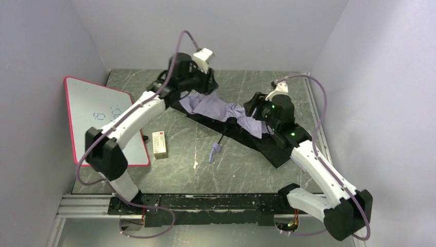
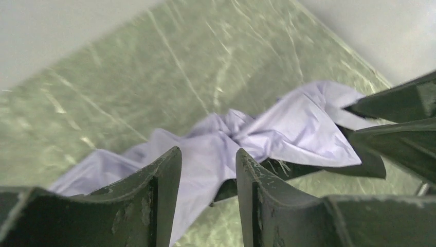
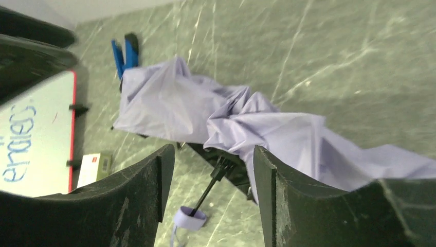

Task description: Put away the umbrella

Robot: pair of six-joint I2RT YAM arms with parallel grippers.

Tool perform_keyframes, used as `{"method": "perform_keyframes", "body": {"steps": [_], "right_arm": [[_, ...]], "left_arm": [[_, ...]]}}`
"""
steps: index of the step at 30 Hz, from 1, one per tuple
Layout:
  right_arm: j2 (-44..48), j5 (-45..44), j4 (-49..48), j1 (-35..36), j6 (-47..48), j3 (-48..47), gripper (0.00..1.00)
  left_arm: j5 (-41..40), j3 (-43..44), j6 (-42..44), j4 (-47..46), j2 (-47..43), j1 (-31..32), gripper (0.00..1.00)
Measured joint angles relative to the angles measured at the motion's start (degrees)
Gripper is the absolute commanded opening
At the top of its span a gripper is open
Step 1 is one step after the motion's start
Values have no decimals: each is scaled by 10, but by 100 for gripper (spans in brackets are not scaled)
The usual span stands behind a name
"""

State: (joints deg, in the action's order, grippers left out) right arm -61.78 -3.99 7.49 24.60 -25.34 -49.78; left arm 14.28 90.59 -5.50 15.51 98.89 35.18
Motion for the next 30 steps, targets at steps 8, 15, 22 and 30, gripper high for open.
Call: {"method": "perform_keyframes", "body": {"steps": [8, 15, 22, 30], "right_arm": [[26, -143, 80, -37, 22, -45, 62], [-99, -195, 113, -168, -13, -53, 46], [-226, -167, 117, -299, -68, -53, 32], [-281, -171, 118, -362, -97, -51, 28]], "left_arm": [[-22, 2, 1, 4, -26, -120, 37], [-66, 0, 2, 36, 69, -180, 20], [-90, -9, 2, 40, 104, -189, 10], [-117, -9, 11, 41, 151, -189, 6]]}}
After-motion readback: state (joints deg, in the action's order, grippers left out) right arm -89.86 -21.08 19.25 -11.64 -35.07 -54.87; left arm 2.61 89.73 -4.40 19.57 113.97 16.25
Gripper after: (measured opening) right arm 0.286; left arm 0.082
